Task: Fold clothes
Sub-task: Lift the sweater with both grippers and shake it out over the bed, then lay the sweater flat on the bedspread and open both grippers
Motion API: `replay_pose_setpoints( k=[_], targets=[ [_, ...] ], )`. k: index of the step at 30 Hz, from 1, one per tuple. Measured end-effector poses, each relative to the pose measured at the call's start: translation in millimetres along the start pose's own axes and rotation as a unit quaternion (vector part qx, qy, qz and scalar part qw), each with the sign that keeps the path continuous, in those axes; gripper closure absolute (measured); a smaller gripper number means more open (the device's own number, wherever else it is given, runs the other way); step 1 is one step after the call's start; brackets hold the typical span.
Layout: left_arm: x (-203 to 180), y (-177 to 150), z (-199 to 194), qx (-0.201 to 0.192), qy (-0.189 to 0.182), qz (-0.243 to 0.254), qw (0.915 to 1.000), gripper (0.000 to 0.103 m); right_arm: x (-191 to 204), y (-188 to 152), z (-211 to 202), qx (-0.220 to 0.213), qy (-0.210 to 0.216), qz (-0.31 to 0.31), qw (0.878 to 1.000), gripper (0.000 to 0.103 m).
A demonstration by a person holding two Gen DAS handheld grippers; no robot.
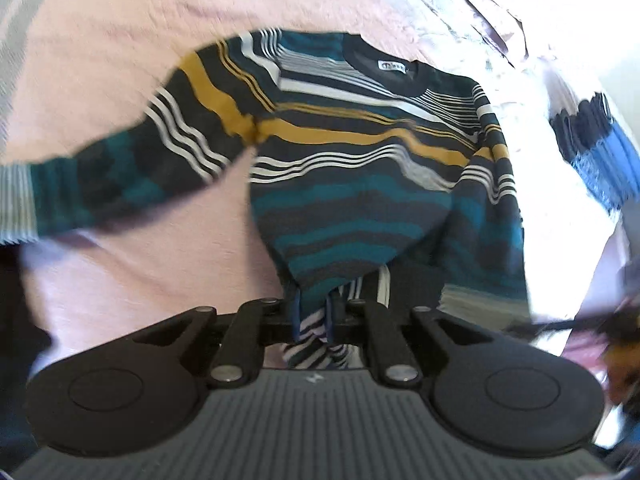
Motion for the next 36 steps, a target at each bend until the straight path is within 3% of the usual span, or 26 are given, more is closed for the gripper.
replay_pose_setpoints(
  k=[3, 6, 8, 12, 14, 16, 18, 20, 23, 25, 27, 29, 33, 35, 36],
  targets=[
    [-3, 1, -9, -0.008, 0.009, 0.022, 0.9997, 0.095, -2, 26, -63, -0.035, -0.047, -0.054, 0.997, 0.098],
    [-10, 2, -16, -0.015, 0.018, 0.042, 0.9989, 0.095, -30, 68, -149, -0.099, -0.15, -0.092, 0.979, 0.098],
    [-15, 2, -11, -0.015, 0.029, 0.046, 0.9984, 0.095, -53, 99, -202, -0.135, -0.241, -0.117, 0.954, 0.098],
    [-30, -3, 2, 0.0, 0.05, 0.051, 0.9974, 0.095, -101, 144, -273, -0.194, -0.395, -0.13, 0.888, 0.098],
    [-37, -6, 8, 0.006, 0.061, 0.053, 0.9967, 0.095, -121, 150, -275, -0.187, -0.43, -0.119, 0.875, 0.089],
    [-43, -8, 10, 0.007, 0.076, 0.05, 0.9959, 0.095, -135, 150, -268, -0.169, -0.45, -0.118, 0.869, 0.058],
    [-47, -10, 11, 0.009, 0.087, 0.049, 0.995, 0.095, -132, 129, -251, -0.175, -0.411, -0.136, 0.884, 0.045],
    [-48, -12, 12, 0.014, 0.094, 0.05, 0.9942, 0.094, -129, 100, -222, -0.15, -0.353, -0.134, 0.914, 0.043],
    [-50, -13, 13, 0.021, 0.101, 0.058, 0.9929, 0.094, -120, 44, -160, -0.094, -0.204, -0.086, 0.971, 0.043],
    [-49, -12, 15, 0.028, 0.098, 0.07, 0.9923, 0.094, -101, 3, -114, -0.053, -0.109, -0.067, 0.99, 0.043],
    [-44, -9, 19, 0.036, 0.092, 0.079, 0.992, 0.094, -80, -37, -70, -0.015, -0.017, -0.049, 0.999, 0.043],
    [-37, -7, 24, 0.046, 0.084, 0.09, 0.9914, 0.093, -60, -71, -35, 0.006, 0.027, -0.038, 0.999, 0.043],
    [-16, -5, 32, 0.075, 0.06, 0.094, 0.9909, 0.085, -36, -115, 18, 0.011, 0.04, -0.008, 0.999, 0.043],
    [-7, -10, 34, 0.09, 0.055, 0.098, 0.9896, 0.067, -28, -126, 33, -0.005, 0.037, 0.018, 0.999, 0.043],
    [-2, -13, 36, 0.097, 0.055, 0.099, 0.9888, 0.064, -25, -129, 38, -0.016, 0.039, 0.033, 0.999, 0.043]
  ],
)
Point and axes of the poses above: each gripper's, at about its wrist camera, not at the fingertips, and z roughly the way its jaws point, x to its left, y to its top, the point moved 2 cm from there along z, roughly the way its jaws point, and after that the axes turned 9 degrees about -z, right-handed, at the moved point
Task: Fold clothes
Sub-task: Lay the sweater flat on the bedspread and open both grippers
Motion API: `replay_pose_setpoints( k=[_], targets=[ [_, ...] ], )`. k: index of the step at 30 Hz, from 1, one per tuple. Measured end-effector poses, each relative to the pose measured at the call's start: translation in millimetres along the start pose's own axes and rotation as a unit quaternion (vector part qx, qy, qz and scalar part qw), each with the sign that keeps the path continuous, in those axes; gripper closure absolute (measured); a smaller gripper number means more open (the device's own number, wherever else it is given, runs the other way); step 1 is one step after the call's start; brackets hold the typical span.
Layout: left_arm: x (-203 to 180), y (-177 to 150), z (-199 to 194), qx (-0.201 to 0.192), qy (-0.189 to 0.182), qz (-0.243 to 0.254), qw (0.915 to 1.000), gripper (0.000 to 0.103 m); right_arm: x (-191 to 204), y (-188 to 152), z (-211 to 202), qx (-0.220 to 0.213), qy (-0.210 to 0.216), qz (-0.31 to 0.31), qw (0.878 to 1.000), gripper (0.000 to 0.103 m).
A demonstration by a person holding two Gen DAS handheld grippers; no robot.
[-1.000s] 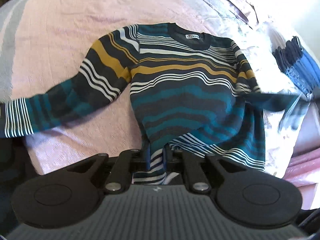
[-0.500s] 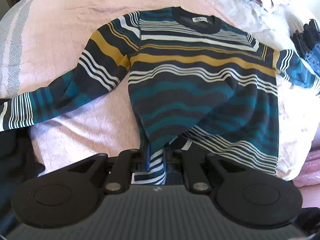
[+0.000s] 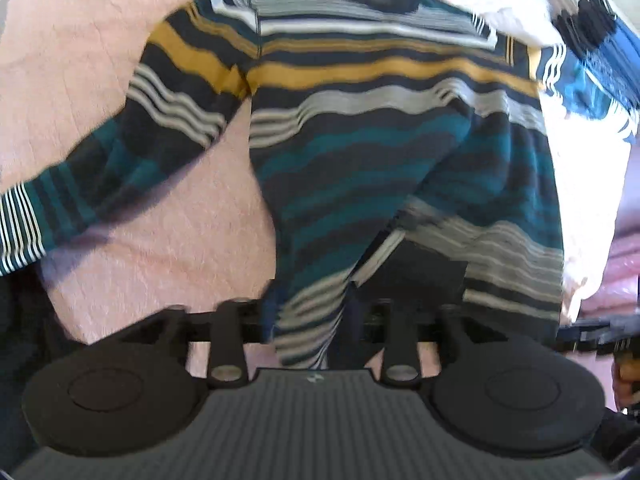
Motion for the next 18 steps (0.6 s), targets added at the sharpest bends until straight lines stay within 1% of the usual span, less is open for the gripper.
replay_pose_setpoints(
  k=[2, 3, 4, 5, 6, 7, 8, 9, 10, 12, 14, 16, 18],
  targets=[
    [5, -10, 7, 0.014, -0.006, 0.0, 0.9999, 0.062, -1, 4, 4, -0.02, 0.011, 0.026, 0.999, 0.044],
    [7, -16, 12, 0.019, -0.005, -0.001, 0.9998, 0.062, -4, 6, 4, -0.023, 0.011, 0.035, 0.999, 0.044],
    [9, -21, 16, 0.022, -0.001, -0.006, 0.9997, 0.061, -7, 7, 5, -0.021, 0.009, 0.041, 0.999, 0.047],
    [11, -26, 21, 0.024, 0.0, -0.012, 0.9996, 0.061, -6, 9, 4, -0.018, 0.002, 0.041, 0.999, 0.055],
    [12, -30, 26, 0.025, -0.002, -0.018, 0.9995, 0.062, -7, 13, 0, -0.013, -0.008, 0.036, 0.999, 0.08],
    [12, -34, 27, 0.023, -0.008, -0.022, 0.9995, 0.067, -7, 15, -4, -0.009, -0.016, 0.033, 0.999, 0.095],
    [12, -37, 27, 0.022, -0.015, -0.025, 0.9993, 0.088, -9, 18, -8, -0.006, -0.014, 0.035, 0.999, 0.096],
    [13, -40, 28, 0.02, -0.023, -0.028, 0.9992, 0.097, -9, 20, -13, -0.003, -0.009, 0.035, 0.999, 0.099],
    [13, -43, 29, 0.018, -0.03, -0.031, 0.9989, 0.097, -4, 25, -19, 0.002, -0.008, 0.026, 1.0, 0.099],
    [10, -48, 15, 0.008, -0.058, -0.031, 0.9978, 0.097, 5, 38, -37, 0.015, -0.007, -0.007, 1.0, 0.1],
    [6, -54, -4, 0.006, -0.08, -0.024, 0.9965, 0.098, 14, 59, -62, 0.029, -0.025, -0.059, 0.998, 0.1],
    [2, -62, -25, 0.009, -0.106, -0.017, 0.9941, 0.098, 15, 83, -95, 0.058, -0.067, -0.112, 0.99, 0.1],
    [-7, -73, -41, 0.016, -0.134, -0.016, 0.9908, 0.098, 12, 107, -131, 0.087, -0.122, -0.166, 0.975, 0.1]
  ],
)
Point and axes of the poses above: each gripper's, at about its wrist camera, not at the fingertips, and z roughly the way its jaws point, x to its left, y to its top, the point moved 2 cm from there along z, roughly the way its jaws point, and after that the axes turned 9 degrees about -z, right-handed, at the moved point
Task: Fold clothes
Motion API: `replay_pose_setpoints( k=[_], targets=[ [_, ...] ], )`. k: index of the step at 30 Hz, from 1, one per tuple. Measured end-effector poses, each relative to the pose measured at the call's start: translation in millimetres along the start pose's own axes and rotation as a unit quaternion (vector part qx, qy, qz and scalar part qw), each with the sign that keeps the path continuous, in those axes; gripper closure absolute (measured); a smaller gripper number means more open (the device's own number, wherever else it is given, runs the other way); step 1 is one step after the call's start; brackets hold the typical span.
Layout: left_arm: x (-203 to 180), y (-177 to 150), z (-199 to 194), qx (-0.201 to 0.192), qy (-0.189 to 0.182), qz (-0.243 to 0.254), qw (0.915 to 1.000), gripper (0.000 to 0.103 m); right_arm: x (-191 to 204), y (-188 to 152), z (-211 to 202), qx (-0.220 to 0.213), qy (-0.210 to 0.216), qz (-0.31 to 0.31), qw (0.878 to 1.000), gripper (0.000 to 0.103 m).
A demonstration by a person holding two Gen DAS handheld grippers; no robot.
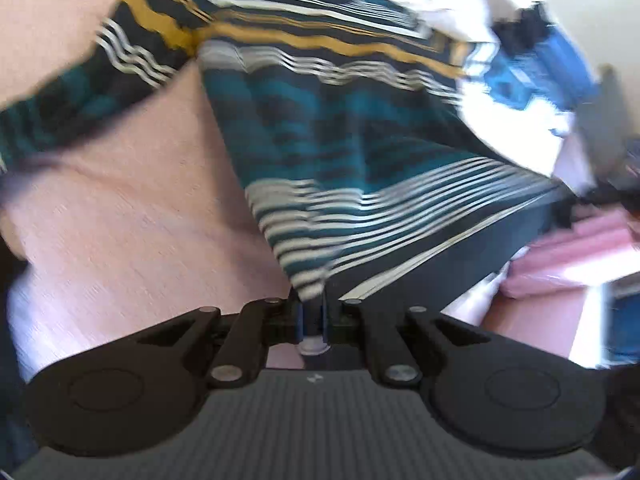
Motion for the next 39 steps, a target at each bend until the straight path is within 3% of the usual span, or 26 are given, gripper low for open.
replay_pose_setpoints(
  k=[3, 7, 13, 16, 19, 21, 23, 24, 26, 28, 33, 35, 39],
  targets=[
    [-28, -20, -5, 0.013, -0.039, -0.01, 0.9991, 0.098, -21, 12, -45, 0.036, -0.05, -0.06, 0.996, 0.1],
    [-73, -52, 25, 0.042, -0.027, 0.0, 0.9988, 0.098, -30, 9, -66, 0.072, -0.074, -0.104, 0.989, 0.101],
    [-92, -77, 71, 0.07, 0.049, -0.045, 0.9953, 0.094, -58, -18, -32, 0.124, -0.054, -0.07, 0.988, 0.101],
    [-100, -72, 64, 0.101, 0.073, -0.038, 0.9915, 0.09, -61, -14, -21, 0.152, -0.091, -0.108, 0.978, 0.1],
    [-99, -52, 47, 0.095, 0.095, -0.031, 0.9904, 0.086, -77, 5, -32, 0.131, -0.101, -0.116, 0.979, 0.098],
    [-97, -31, 31, 0.06, 0.108, -0.035, 0.9917, 0.082, -85, 26, -40, 0.105, -0.099, -0.118, 0.982, 0.091],
    [-95, -7, 20, 0.022, 0.114, -0.036, 0.9926, 0.077, -89, 55, -44, 0.075, -0.101, -0.129, 0.984, 0.062],
    [-93, 7, 14, 0.002, 0.116, -0.035, 0.9927, 0.075, -91, 66, -46, 0.062, -0.105, -0.137, 0.983, 0.042],
    [-86, 38, 10, -0.037, 0.119, -0.027, 0.9918, 0.069, -91, 87, -48, 0.042, -0.108, -0.156, 0.981, 0.041],
    [-74, 75, 10, -0.066, 0.12, -0.011, 0.9905, 0.069, -85, 112, -42, 0.026, -0.108, -0.17, 0.979, 0.041],
    [-54, 181, 46, -0.113, 0.146, 0.068, 0.9805, 0.065, -72, 177, -27, -0.006, -0.102, -0.213, 0.972, 0.041],
    [-46, 226, 62, -0.122, 0.163, 0.091, 0.9749, 0.065, -67, 210, -5, -0.008, -0.098, -0.26, 0.96, 0.041],
    [-35, 296, 95, -0.132, 0.163, 0.114, 0.971, 0.063, -67, 275, 43, 0.008, -0.103, -0.32, 0.942, 0.041]
  ],
)
Point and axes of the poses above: each gripper's, at about its wrist camera, not at the fingertips, and z roughly the way its jaws point, x to its left, y to its top, the point moved 2 cm from there along z, roughly the way its jaws point, and after that the axes turned 9 degrees about -z, right-handed, at the moved point
